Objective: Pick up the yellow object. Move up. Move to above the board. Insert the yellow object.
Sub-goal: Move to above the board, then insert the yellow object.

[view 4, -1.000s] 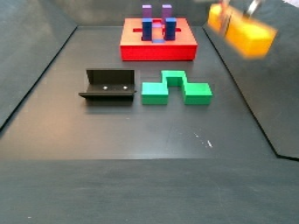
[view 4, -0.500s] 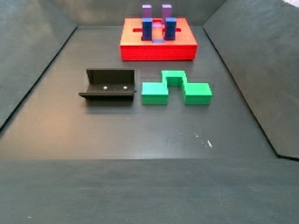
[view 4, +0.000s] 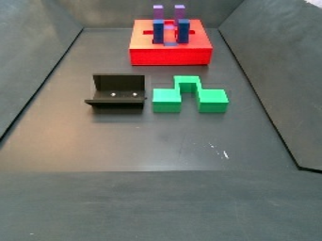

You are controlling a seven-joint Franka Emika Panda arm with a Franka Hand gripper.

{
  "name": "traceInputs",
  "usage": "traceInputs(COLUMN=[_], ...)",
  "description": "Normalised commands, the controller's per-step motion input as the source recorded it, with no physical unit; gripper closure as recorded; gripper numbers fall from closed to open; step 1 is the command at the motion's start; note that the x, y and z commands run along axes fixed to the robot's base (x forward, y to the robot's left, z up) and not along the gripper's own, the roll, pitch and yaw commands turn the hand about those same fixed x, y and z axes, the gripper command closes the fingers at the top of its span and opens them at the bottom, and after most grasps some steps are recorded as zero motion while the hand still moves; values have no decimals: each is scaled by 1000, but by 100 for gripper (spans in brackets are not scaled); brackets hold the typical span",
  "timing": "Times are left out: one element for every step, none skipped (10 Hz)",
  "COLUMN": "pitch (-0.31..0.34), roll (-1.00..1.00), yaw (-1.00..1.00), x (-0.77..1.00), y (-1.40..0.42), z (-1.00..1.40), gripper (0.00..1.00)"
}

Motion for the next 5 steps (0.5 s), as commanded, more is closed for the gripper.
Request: traceInputs(pitch=[185, 166, 190, 198, -4], roll=[19, 27, 95, 101, 0], yaw=[-4, -6, 6, 16, 0], x=[1047, 1070, 539, 363, 0], y=[-1400, -1400, -621, -351, 0], z=[249, 254, 105, 63, -14], gripper=[100, 100, 100, 100, 100])
